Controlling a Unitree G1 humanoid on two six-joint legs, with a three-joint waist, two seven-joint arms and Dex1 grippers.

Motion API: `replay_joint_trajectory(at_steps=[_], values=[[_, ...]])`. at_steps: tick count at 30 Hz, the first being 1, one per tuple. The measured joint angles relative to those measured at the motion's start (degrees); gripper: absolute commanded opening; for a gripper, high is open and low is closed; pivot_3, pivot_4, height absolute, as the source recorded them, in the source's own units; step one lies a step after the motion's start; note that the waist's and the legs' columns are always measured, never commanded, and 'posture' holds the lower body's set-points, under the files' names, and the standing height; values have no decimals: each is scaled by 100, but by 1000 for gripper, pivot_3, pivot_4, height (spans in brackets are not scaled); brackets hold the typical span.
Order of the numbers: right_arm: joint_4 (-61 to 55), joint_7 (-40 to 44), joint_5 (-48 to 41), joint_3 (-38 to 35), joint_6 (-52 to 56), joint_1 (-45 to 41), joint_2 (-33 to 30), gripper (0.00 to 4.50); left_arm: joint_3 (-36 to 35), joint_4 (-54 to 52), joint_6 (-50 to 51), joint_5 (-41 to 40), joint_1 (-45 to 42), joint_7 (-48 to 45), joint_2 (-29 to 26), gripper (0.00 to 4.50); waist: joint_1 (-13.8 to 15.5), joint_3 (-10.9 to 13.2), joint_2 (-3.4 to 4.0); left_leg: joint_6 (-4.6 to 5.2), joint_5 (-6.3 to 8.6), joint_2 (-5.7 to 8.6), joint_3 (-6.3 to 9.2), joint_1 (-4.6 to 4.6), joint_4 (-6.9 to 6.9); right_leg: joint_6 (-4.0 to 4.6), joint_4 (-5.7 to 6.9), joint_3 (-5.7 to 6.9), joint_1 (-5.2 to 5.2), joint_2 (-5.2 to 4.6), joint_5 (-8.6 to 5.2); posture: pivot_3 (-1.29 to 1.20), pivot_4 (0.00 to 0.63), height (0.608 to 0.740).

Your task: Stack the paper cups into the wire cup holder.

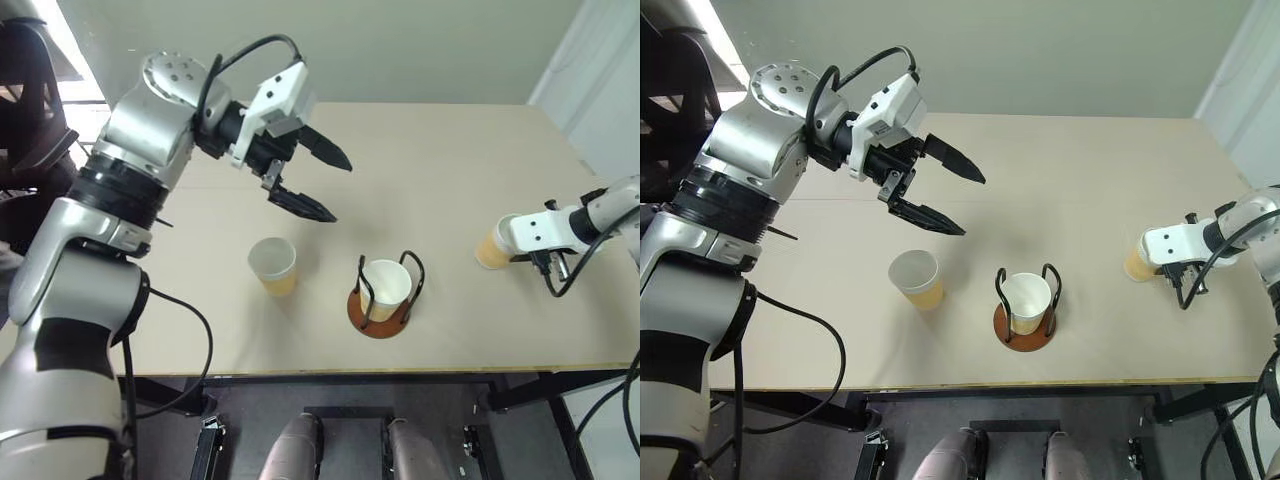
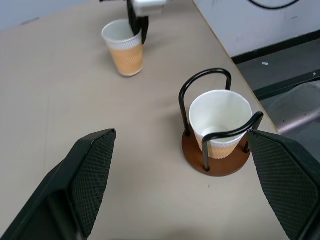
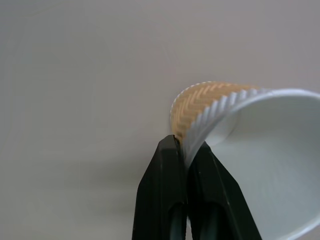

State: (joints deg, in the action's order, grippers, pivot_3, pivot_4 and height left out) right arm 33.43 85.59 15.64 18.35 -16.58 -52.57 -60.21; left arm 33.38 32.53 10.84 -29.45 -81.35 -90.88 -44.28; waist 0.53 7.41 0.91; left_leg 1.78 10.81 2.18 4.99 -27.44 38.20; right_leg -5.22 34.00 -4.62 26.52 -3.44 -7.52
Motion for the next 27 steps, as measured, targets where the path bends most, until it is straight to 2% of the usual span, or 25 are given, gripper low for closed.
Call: replay_joint_trajectory(at_steps=[7, 12, 19, 27], values=[[-2082, 626, -909, -363, 1488, 243, -600, 37, 18, -90, -75, -14, 191, 0, -171, 4500, -6, 0, 1, -8, 2, 0, 1, 0, 0, 7, 2, -1, 3, 5, -5, 0, 150, 740], [-3544, 666, -1622, -416, 2872, -165, -718, 37, 123, -376, -214, -32, 398, 0, -294, 4500, -10, 0, 1, -17, 1, -1, 8, 5, 0, 19, 8, 0, 2, 11, -12, 0, 150, 740], [-4737, 669, -2172, -305, 4345, -1040, -292, 37, 127, -698, -160, -197, 669, 0, -482, 4500, -7, 0, 1, -23, -3, 1, 23, 5, 0, 45, 28, 7, 10, 16, -27, 0, 150, 740], [-5213, 670, -2536, 50, 5369, -1645, 188, 37, 163, -500, -229, -120, 677, 0, -415, 4500, 1, 0, 1, -38, -13, 2, 27, 4, 1, 68, 92, 8, 38, 13, -52, 0, 150, 740]])
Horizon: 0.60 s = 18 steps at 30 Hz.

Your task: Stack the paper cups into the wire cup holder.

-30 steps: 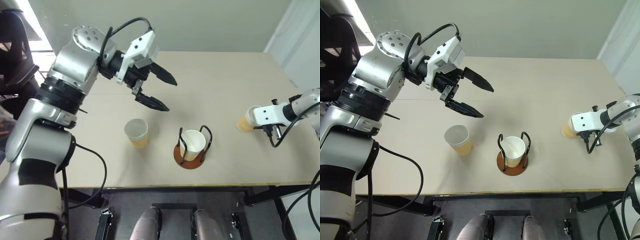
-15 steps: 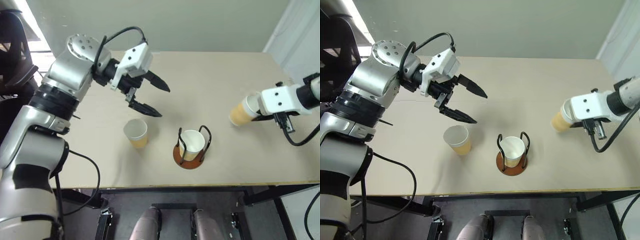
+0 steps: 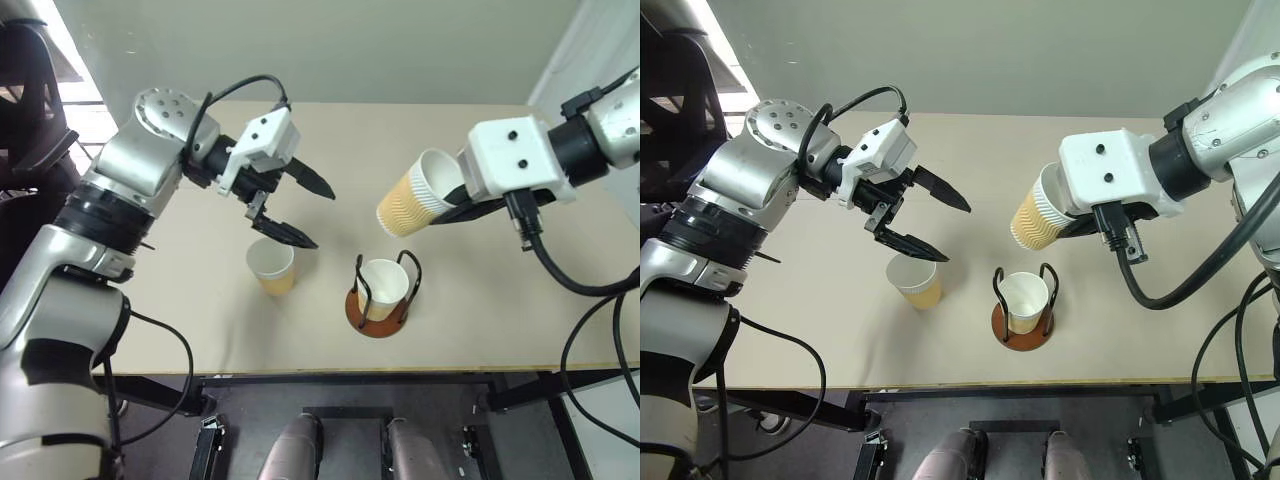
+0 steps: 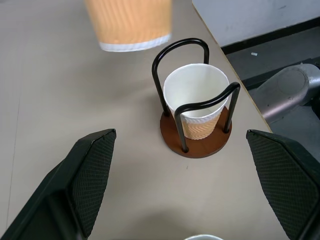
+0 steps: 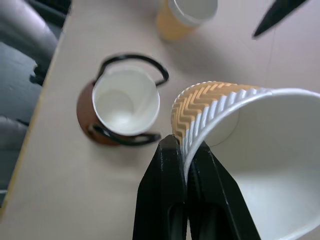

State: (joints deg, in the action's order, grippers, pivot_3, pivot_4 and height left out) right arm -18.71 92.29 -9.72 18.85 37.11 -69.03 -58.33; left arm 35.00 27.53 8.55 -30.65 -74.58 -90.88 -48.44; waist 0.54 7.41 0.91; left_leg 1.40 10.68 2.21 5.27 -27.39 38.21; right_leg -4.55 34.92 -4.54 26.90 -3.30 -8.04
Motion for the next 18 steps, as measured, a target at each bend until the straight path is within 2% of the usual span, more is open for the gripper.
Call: replay_joint_trajectory(at_steps=[18], values=[[-604, -30, -125, 356, 218, 410, 82, 37, 221, 253, -241, 99, -67, 0, 124, 4500, -9, 0, 0, -9, -11, -3, 7, 0, -3, 0, 11, 3, 7, 7, -1, 0, 150, 740]])
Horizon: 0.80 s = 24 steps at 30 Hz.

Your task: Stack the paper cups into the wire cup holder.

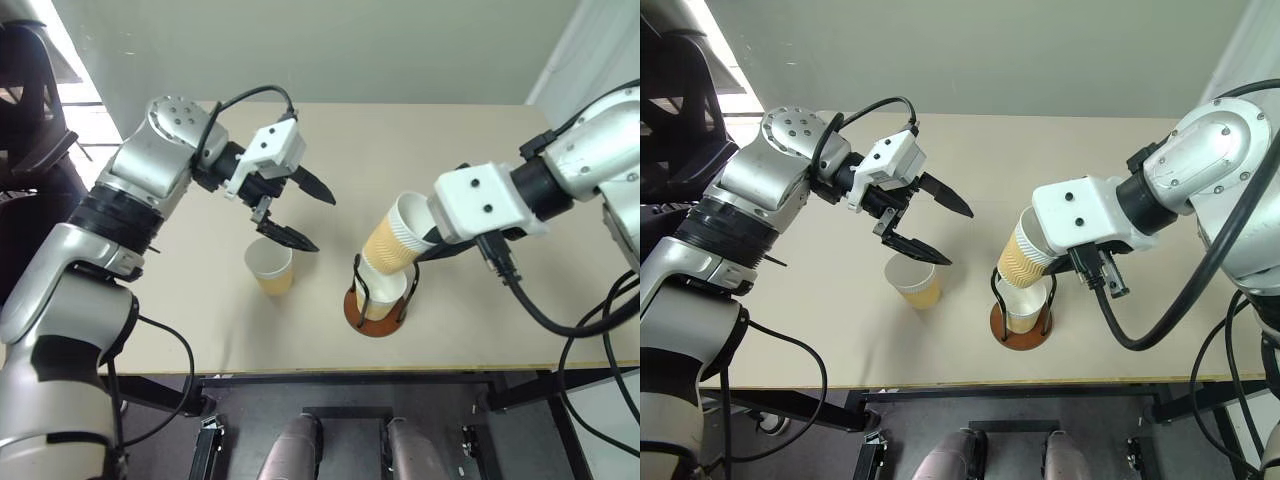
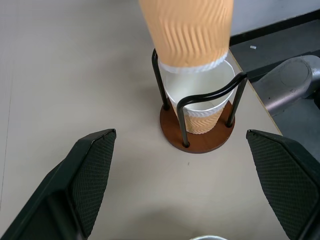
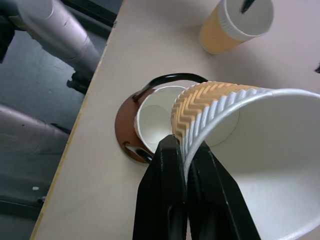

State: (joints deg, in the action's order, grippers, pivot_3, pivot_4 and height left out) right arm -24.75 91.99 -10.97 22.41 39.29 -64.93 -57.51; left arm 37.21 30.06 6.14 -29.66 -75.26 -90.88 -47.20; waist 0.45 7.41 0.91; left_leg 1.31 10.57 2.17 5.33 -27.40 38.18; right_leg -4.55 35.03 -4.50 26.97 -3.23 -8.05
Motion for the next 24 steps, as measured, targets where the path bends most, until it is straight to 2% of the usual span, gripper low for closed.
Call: replay_joint_trajectory(at_steps=[10, 24], values=[[-81, -45, 100, 142, -135, 171, 37, 37, 0, 40, -39, 11, 0, 0, 48, 4500, -3, 0, -1, 0, -8, 3, -1, 1, -1, 1, 5, 4, 0, 4, 1, 0, 150, 740], [125, 6, 646, 432, -1002, 366, 120, 37, 0, 36, -79, 17, 2, 0, 28, 4500, -3, -1, -1, 0, -13, 0, 6, 0, -1, 1, 6, 0, -2, -5, 1, 0, 150, 740]])
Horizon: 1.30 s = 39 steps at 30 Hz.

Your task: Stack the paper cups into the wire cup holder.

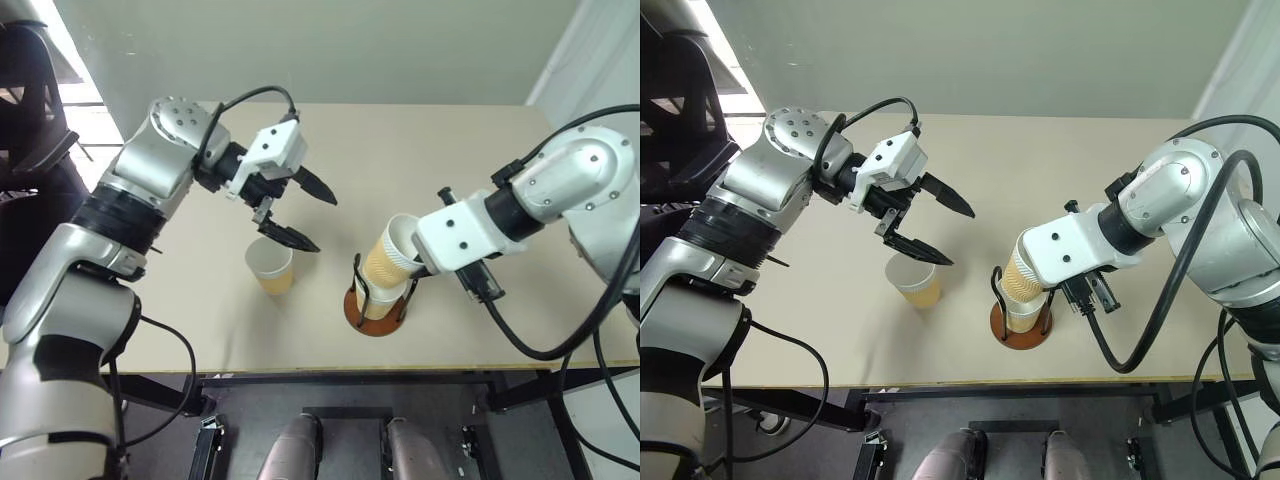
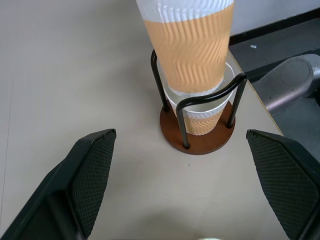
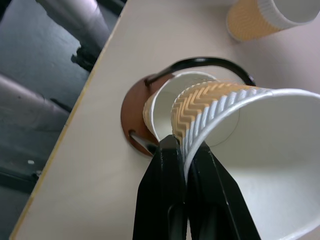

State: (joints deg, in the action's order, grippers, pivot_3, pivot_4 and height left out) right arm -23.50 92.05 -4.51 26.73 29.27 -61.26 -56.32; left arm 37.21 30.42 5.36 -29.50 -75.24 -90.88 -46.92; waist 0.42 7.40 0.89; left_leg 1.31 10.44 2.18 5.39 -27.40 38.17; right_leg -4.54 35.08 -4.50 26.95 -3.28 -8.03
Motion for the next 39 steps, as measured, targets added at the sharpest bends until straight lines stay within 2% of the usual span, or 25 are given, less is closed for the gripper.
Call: replay_joint_trajectory(at_steps=[1, 4, 12, 16, 20, 22, 24, 30, 35, 39], values=[[17, 12, 28, 18, -43, 1, 2, 37, 0, -1, 0, 0, 0, 0, -4, 4500, 0, 0, 0, 0, 0, 1, -3, 1, -1, 0, 0, 3, -1, 4, 0, 0, 150, 740], [56, 21, 75, 28, -116, 1, 45, 589, 0, -4, 0, 0, 1, 0, -8, 4500, -1, 0, 0, -1, -1, 1, -2, 1, 0, 1, 1, 4, -1, 6, 1, 0, 150, 740], [-4, -19, -163, -5, 566, -4, 316, 3261, -2, -7, 1, 3, 5, 0, -14, 4500, 0, 0, 0, -2, -3, 0, -2, 1, -1, 1, 0, 2, -2, 3, 1, 0, 150, 740], [-39, -416, -727, -499, 1535, -179, 670, 3261, -22, 1, -10, 111, 4, 0, 19, 4500, -3, 0, 0, -5, -6, 3, -6, 1, -4, 2, 2, 3, 3, 9, 1, 0, 150, 740], [54, -1045, -1185, -1370, 2395, -458, 828, 3261, -150, 197, -185, 486, -40, 0, 47, 4500, 9, -1, -2, -5, -7, 1, 3, -2, -4, 6, -2, 0, 3, 2, 2, 0, 150, 740], [69, -1227, -1413, -1705, 2708, -462, 777, 3261, -146, 268, -448, 699, -172, 0, -61, 4500, 12, -1, -5, -5, -6, 2, 3, -6, -7, 9, -6, 0, 9, 5, 3, 0, 150, 740], [55, -1310, -1672, -1914, 2972, -436, 595, 3261, -71, 233, -868, 910, -313, 0, -407, 4500, 3, -1, -4, -9, -4, 7, -2, -18, -13, 9, -5, -4, 28, 9, 2, 0, 150, 740], [58, -1434, -2174, -2096, 3269, -318, 167, 3261, 719, -866, -1546, 1041, -6, 0, -1589, 4500, -32, -2, -2, -19, 2, 0, -3, -32, -21, 12, 15, 2, 60, 16, -16, 0, 150, 740], [215, -1406, -2579, -2144, 3446, -321, -125, 3261, 928, -1600, -1667, 1024, 277, 0, -1915, 4500, -5, -3, -2, -19, -4, -3, 5, -49, -5, 18, 37, 15, 66, 6, -22, 0, 150, 740], [425, -1336, -2730, -2200, 3356, -251, -458, 3261, 927, -1664, -1777, 1337, 342, 0, -1837, 4500, 8, -3, -3, -19, -20, 4, 5, -45, -2, 32, 49, 13, 64, 4, -14, 0, 150, 740]])
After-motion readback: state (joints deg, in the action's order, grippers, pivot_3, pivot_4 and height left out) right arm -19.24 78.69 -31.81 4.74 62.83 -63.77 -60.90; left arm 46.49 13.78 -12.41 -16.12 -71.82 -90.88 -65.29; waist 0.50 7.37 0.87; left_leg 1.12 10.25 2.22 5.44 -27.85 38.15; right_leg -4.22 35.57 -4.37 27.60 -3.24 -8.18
